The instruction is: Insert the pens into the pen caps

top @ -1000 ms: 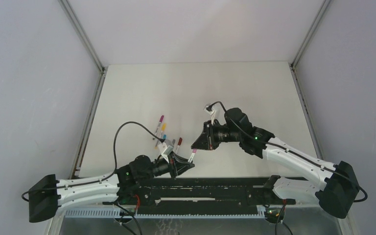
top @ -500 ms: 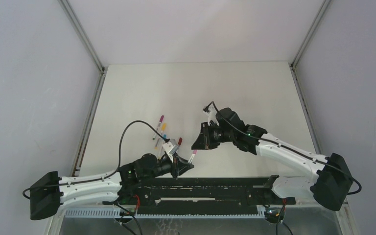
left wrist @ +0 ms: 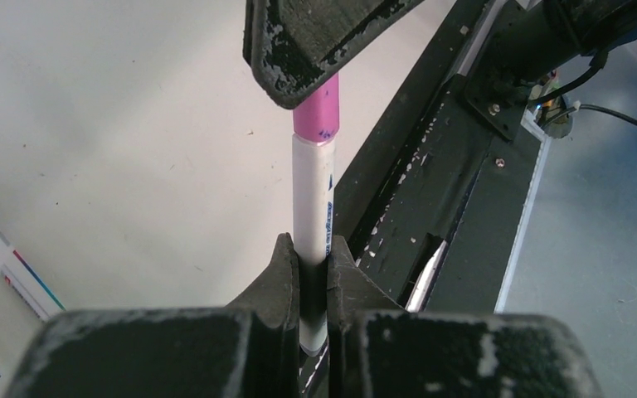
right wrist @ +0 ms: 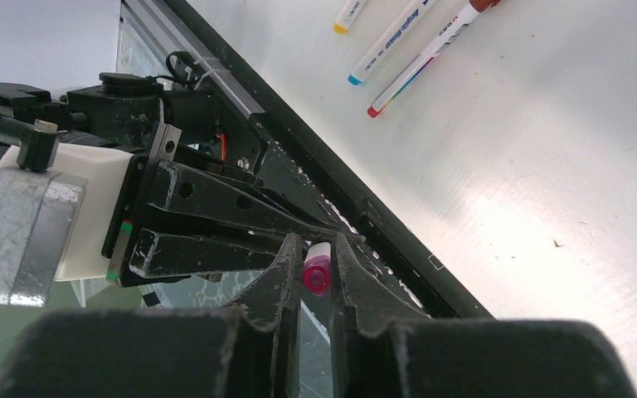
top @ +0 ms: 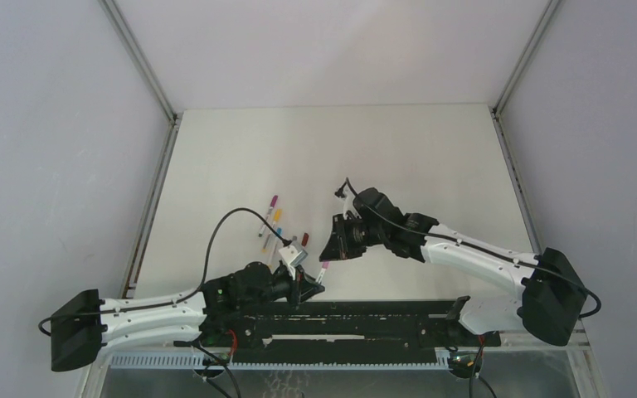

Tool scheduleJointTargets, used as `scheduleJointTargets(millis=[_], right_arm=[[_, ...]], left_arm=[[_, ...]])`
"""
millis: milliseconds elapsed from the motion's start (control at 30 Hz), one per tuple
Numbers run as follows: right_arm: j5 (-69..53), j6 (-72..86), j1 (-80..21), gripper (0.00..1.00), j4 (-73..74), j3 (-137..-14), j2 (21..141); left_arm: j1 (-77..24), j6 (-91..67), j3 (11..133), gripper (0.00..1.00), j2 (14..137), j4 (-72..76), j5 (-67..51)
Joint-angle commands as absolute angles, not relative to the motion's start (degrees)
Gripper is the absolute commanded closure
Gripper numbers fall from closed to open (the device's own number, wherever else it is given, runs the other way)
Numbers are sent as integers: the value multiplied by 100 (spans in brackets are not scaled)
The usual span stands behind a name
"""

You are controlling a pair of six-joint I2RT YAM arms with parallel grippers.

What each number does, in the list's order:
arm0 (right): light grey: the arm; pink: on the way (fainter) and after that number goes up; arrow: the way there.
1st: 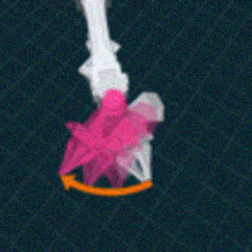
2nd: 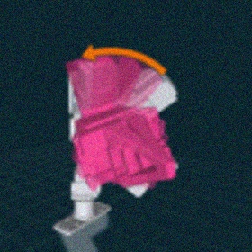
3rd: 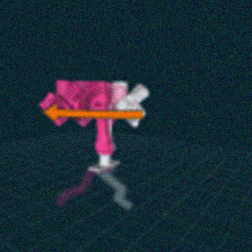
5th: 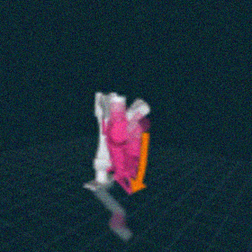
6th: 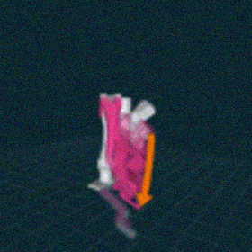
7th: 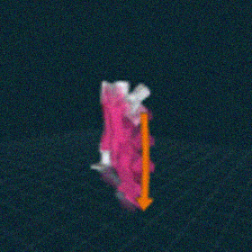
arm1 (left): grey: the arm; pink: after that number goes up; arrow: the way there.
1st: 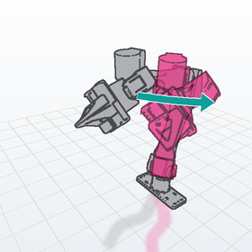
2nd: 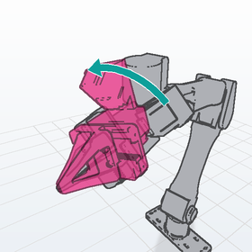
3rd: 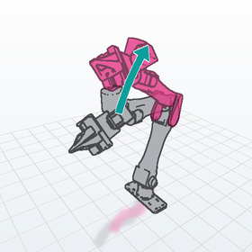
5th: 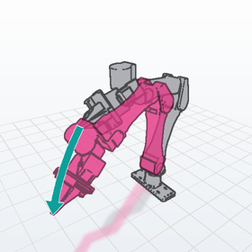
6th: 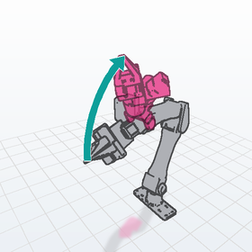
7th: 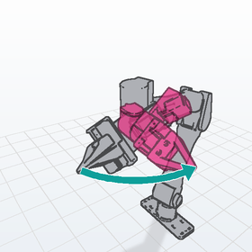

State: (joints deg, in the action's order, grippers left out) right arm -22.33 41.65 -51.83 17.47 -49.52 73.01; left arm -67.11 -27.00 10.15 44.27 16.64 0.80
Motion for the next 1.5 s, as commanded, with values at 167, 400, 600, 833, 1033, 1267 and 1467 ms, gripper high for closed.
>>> scheduleJointTargets(millis=[167,400,600,833,1033,1267,1467], right_arm=[[-3477,4801,-5976,100,1945,-4834,7672],[-3429,4473,-6158,100,2340,-4837,7793],[-3515,4293,-6314,100,2376,-4840,7972],[-3757,3947,-6484,100,2529,-4835,8075],[-4115,3598,-6545,100,2644,-4835,8110],[-4331,3283,-6658,100,2935,-4841,8214],[-4505,3044,-6699,100,3259,-4845,8282]], left_arm=[[-6355,-2143,2159,100,4187,3270,912],[-5965,-2010,2338,100,3999,3126,584],[-5807,-1980,2462,100,4052,3089,219],[-5491,-2031,2409,100,3840,3209,-205],[-5240,-2077,2386,100,3690,3234,-600],[-5101,-1942,2534,100,3682,2975,-892],[-5006,-1714,2612,100,3682,2771,-967]])
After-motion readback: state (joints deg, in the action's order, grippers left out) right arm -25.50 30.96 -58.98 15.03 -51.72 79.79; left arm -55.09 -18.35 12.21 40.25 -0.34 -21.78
